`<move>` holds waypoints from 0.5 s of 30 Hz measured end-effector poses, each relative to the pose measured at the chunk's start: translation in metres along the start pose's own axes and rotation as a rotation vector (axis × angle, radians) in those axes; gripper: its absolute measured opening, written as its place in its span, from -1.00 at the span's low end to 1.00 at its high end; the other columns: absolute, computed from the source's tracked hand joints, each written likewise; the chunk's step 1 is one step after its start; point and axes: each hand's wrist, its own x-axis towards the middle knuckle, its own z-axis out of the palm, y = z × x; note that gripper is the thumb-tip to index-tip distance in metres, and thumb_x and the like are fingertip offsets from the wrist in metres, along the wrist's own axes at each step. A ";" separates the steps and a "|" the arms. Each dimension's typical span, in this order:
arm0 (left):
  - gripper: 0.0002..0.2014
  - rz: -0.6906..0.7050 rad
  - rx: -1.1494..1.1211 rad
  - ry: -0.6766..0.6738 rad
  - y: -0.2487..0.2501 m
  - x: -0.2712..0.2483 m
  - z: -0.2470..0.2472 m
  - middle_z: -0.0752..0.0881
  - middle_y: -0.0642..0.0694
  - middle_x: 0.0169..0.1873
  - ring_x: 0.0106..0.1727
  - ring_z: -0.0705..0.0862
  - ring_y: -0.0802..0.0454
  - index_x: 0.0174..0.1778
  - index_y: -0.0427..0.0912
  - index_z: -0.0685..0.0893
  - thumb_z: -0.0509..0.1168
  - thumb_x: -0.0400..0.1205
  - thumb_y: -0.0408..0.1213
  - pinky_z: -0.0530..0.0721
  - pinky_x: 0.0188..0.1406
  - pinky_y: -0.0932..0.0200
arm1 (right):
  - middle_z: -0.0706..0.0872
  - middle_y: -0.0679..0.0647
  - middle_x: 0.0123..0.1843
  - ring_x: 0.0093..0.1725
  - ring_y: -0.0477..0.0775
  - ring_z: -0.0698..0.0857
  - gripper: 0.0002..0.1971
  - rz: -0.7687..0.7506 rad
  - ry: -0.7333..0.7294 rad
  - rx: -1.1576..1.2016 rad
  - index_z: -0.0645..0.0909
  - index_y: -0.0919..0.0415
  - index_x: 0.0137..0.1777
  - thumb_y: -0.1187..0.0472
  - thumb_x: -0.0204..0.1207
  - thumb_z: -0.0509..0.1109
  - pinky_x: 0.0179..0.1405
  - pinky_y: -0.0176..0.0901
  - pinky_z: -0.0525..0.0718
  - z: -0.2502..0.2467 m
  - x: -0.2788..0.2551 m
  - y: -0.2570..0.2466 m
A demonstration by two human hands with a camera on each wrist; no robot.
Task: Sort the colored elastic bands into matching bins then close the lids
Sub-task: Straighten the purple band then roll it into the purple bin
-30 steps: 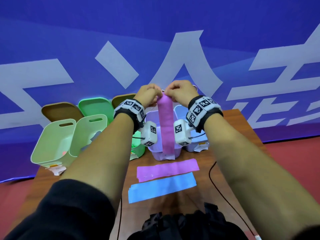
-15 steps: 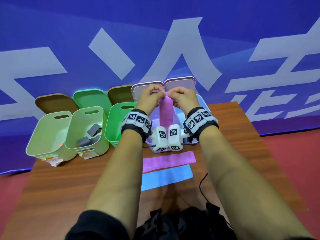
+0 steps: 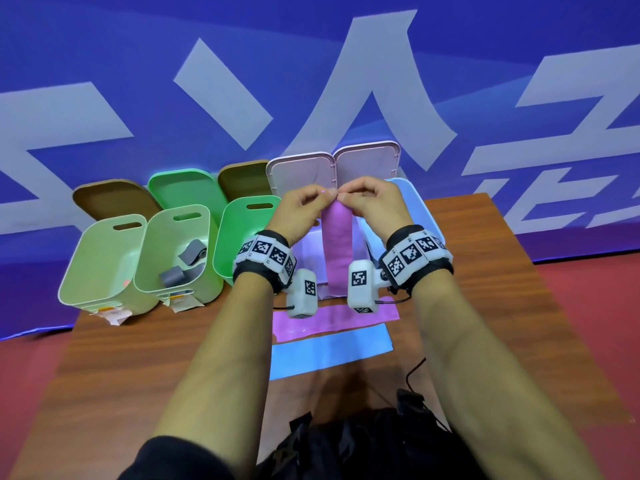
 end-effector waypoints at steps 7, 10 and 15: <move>-0.88 -0.003 0.026 -0.006 -0.006 -0.001 0.001 0.70 0.00 -0.31 -0.28 0.60 0.19 -0.12 -0.14 0.75 0.33 0.70 -0.28 0.57 -0.30 0.45 | 0.77 0.10 -0.24 -0.20 -0.04 0.72 -0.89 0.011 -0.016 -0.031 0.76 0.34 -0.05 0.48 0.46 0.51 -0.07 -0.29 0.72 -0.005 0.000 0.007; -0.91 0.000 0.007 -0.007 -0.008 0.002 0.003 0.72 0.04 -0.30 -0.30 0.61 0.26 -0.08 -0.15 0.75 0.35 0.68 -0.36 0.56 -0.29 0.45 | 0.76 0.10 -0.24 -0.20 -0.03 0.70 -0.87 -0.004 -0.014 -0.045 0.76 0.30 -0.09 0.49 0.44 0.52 -0.06 -0.28 0.73 -0.007 -0.002 0.006; -0.90 0.029 -0.041 -0.002 -0.010 0.003 0.008 0.73 -0.05 -0.30 -0.29 0.61 0.17 -0.08 -0.21 0.76 0.36 0.64 -0.47 0.59 -0.23 0.38 | 0.77 0.13 -0.20 -0.14 0.02 0.71 -0.89 0.015 -0.022 0.006 0.76 0.31 -0.05 0.46 0.45 0.53 0.06 -0.10 0.76 -0.010 -0.004 0.007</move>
